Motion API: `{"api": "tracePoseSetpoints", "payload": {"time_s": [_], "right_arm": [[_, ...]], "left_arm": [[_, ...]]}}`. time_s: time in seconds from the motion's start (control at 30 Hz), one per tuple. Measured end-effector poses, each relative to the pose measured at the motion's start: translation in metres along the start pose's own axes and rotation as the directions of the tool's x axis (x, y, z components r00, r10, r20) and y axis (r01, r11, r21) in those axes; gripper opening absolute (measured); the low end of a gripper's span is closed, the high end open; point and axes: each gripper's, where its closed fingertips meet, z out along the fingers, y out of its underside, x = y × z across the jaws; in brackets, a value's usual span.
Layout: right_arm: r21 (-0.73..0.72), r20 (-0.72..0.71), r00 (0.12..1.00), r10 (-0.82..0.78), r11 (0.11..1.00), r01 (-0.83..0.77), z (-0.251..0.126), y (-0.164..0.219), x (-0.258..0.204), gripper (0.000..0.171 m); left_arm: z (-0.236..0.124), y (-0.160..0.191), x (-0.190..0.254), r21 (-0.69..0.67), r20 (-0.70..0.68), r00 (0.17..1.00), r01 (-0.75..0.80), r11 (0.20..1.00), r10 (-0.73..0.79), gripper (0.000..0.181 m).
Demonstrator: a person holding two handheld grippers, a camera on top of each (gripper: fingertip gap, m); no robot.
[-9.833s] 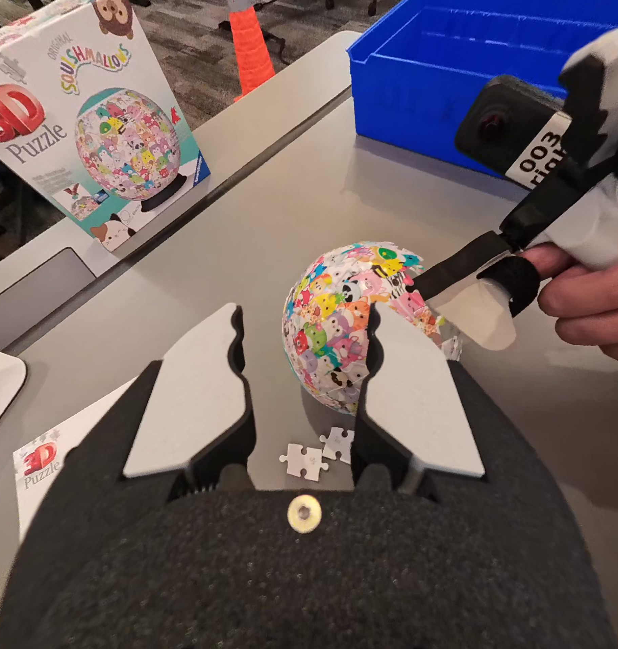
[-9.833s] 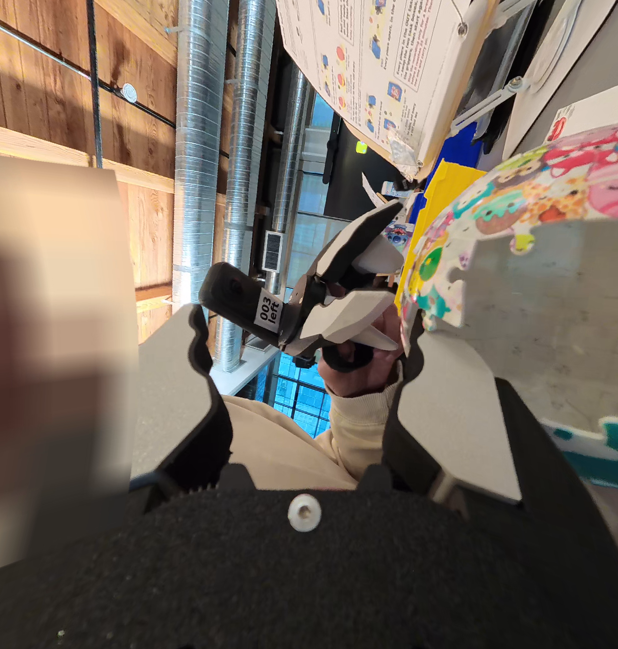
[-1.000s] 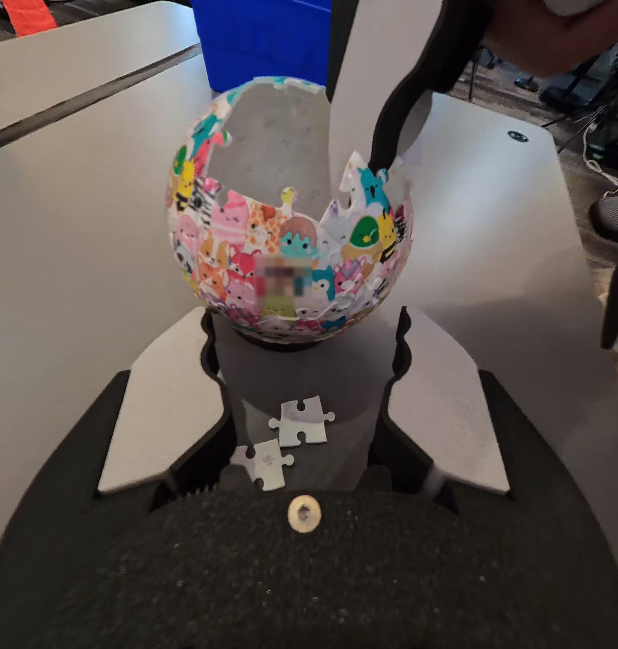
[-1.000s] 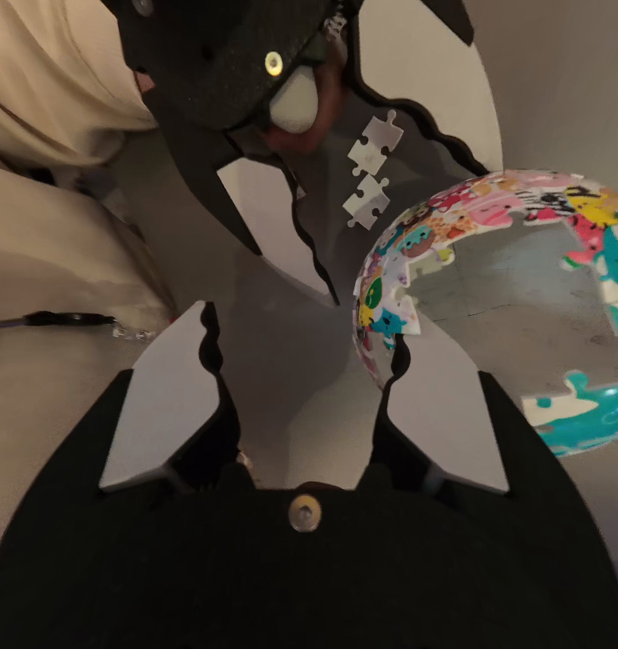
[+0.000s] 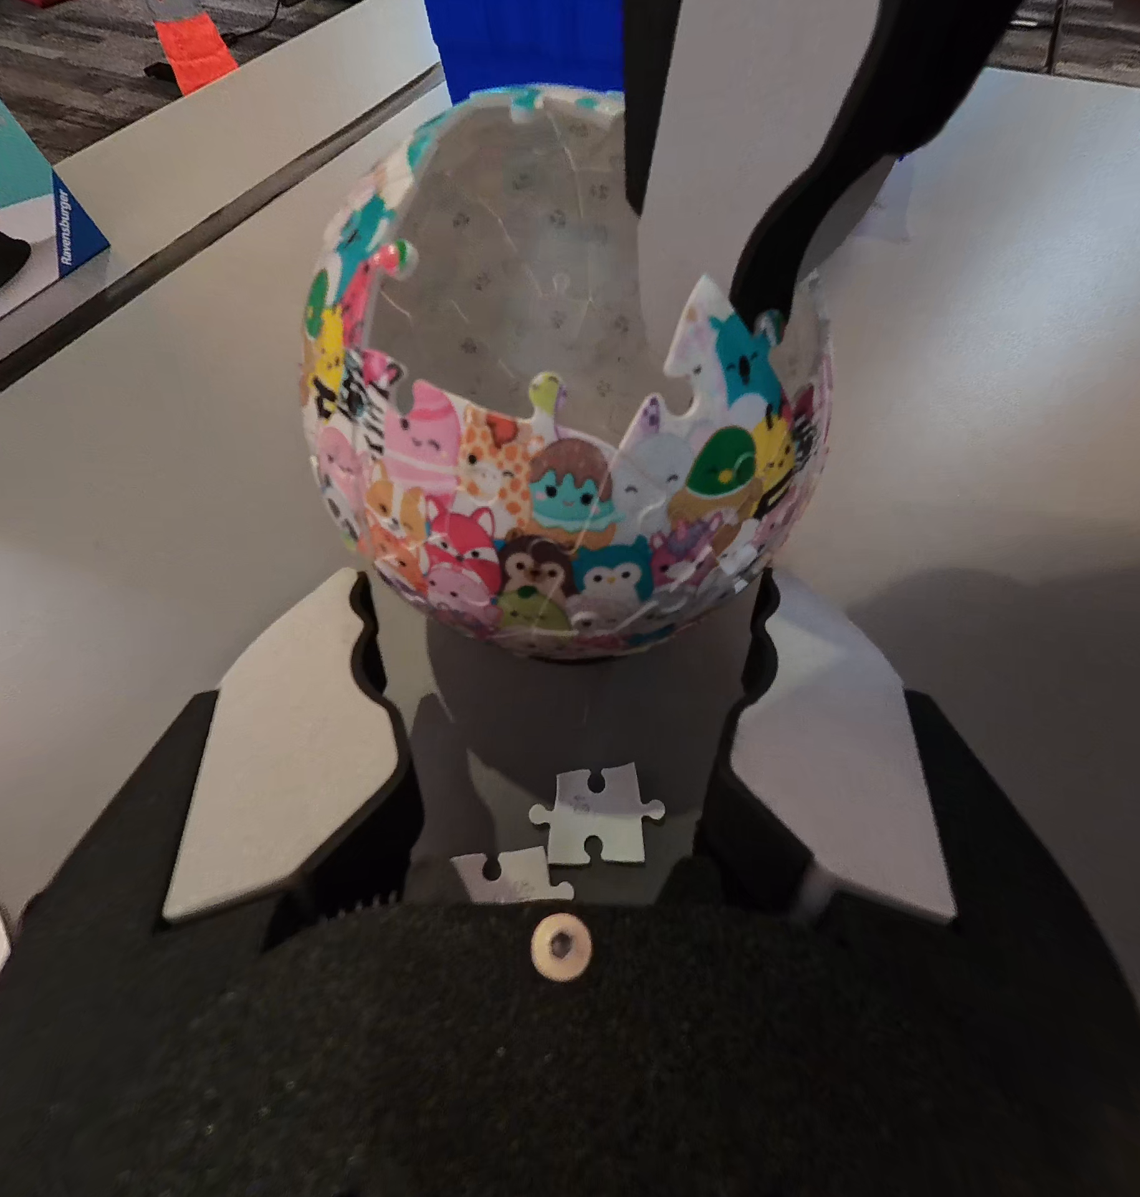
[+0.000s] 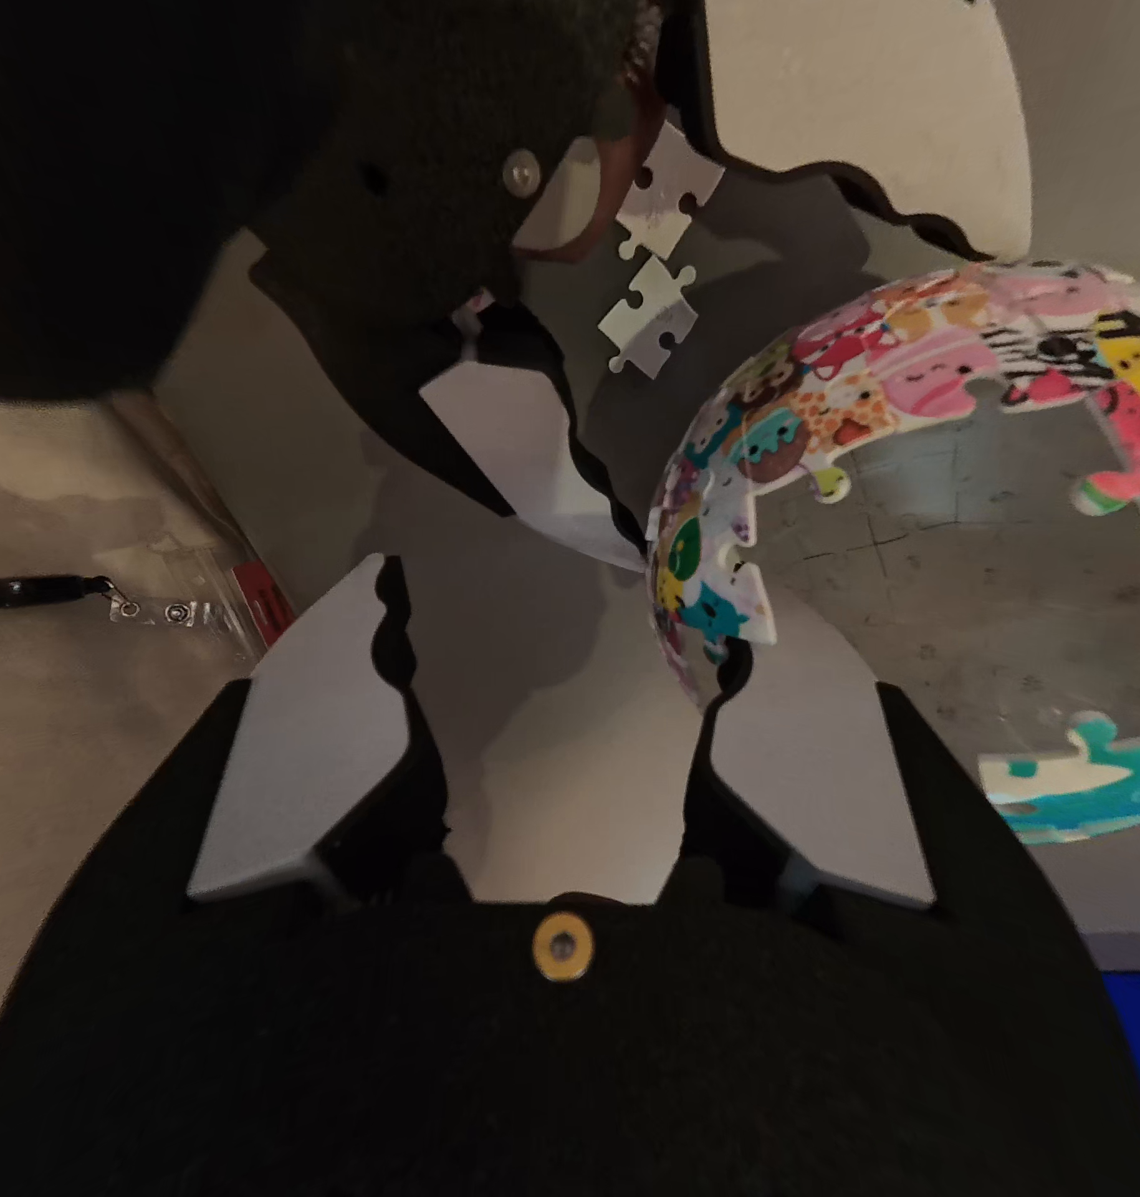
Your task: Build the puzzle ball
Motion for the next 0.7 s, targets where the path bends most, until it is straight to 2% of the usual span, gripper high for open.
{"api": "tracePoseSetpoints", "payload": {"time_s": [0.2, 0.47, 0.7], "right_arm": [[-0.016, 0.037, 0.999, 0.024, 1.000, -0.024, 0.002, 0.002, -0.001, 0.084], [-0.005, -0.078, 0.997, -0.007, 1.000, 0.007, 0.005, 0.003, -0.001, 0.102], [0.049, -0.116, 0.993, -0.006, 0.999, 0.011, 0.014, 0.006, 0.002, 0.099]], "left_arm": [[0.001, 0.001, -0.001, -0.008, 0.012, 1.000, -0.021, 1.000, 0.022, 0.109], [-0.004, 0.004, -0.002, -0.011, 0.014, 1.000, -0.020, 1.000, 0.020, 0.107], [0.003, 0.007, -0.003, -0.046, 0.017, 1.000, -0.012, 0.999, 0.013, 0.111]]}}
